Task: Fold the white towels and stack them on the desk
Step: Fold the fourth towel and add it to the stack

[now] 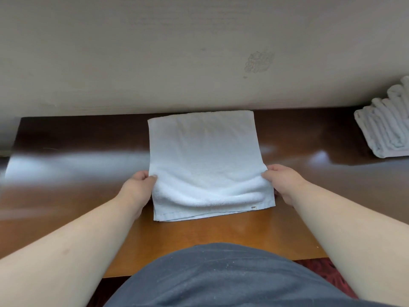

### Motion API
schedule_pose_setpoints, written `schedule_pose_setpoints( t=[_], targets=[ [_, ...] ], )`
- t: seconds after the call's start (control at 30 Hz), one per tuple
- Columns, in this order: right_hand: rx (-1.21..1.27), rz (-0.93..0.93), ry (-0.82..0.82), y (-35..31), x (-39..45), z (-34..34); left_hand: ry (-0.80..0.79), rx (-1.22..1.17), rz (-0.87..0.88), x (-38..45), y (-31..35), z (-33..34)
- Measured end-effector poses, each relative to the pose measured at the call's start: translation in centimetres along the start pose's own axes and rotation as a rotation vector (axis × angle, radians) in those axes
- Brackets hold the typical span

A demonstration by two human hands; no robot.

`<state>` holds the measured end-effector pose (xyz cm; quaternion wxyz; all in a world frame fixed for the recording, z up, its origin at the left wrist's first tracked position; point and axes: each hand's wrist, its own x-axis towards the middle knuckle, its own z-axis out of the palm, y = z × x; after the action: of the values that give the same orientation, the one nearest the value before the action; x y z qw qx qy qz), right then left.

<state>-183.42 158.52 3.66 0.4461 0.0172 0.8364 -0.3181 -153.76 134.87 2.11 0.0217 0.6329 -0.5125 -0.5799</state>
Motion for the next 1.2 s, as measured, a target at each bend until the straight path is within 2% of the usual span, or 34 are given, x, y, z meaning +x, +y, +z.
schedule_pose_setpoints(
  t=[0.07, 0.2, 0.33, 0.47, 0.57, 0.67, 0.77, 0.87, 0.97, 1.03, 1.1, 1.2],
  targets=[
    [0.142, -0.008, -0.022, 0.1, -0.2, 0.0, -0.001, -0.012, 0.026, 0.2, -0.1, -0.4],
    [0.285, 0.116, -0.149, -1.7, 0.6, -0.5, -0.094, -0.060, -0.109, 1.4, 1.8, -1.4],
    [0.187, 0.163, -0.126, -5.6, 2.7, -0.5, -0.082, -0.089, -0.133, 4.1, 5.0, -1.9],
    [0.048, 0.123, 0.017, -8.5, 5.2, 0.3, -0.045, 0.007, -0.140, 6.8, 8.4, -1.4],
    [0.001, 0.031, 0.073, -11.2, 6.8, 0.8, 0.016, 0.132, -0.076, 9.2, 10.7, -1.3],
    [-0.091, -0.056, 0.107, -13.0, 8.2, 1.3, 0.037, 0.234, 0.060, 11.1, 11.9, -1.4],
    [0.028, -0.103, 0.100, -13.3, 8.9, 1.9, 0.079, 0.272, 0.145, 11.9, 12.2, -1.1],
    [0.241, -0.150, 0.155, -13.8, 9.1, 1.9, 0.105, 0.072, 0.173, 12.8, 12.3, -0.7],
    [0.304, -0.164, 0.143, -14.6, 9.6, 1.5, 0.058, -0.215, 0.085, 13.6, 13.2, -0.3],
    [0.156, -0.197, 0.111, -14.4, 10.2, 1.5, 0.021, -0.225, 0.083, 14.1, 13.1, 0.1],
    [-0.052, -0.245, 0.128, -13.9, 10.3, 1.5, 0.024, -0.085, 0.142, 14.2, 12.4, 0.2],
    [-0.101, -0.274, 0.217, -12.8, 10.4, 1.4, 0.032, 0.002, 0.241, 13.6, 11.7, 0.2]
  ],
)
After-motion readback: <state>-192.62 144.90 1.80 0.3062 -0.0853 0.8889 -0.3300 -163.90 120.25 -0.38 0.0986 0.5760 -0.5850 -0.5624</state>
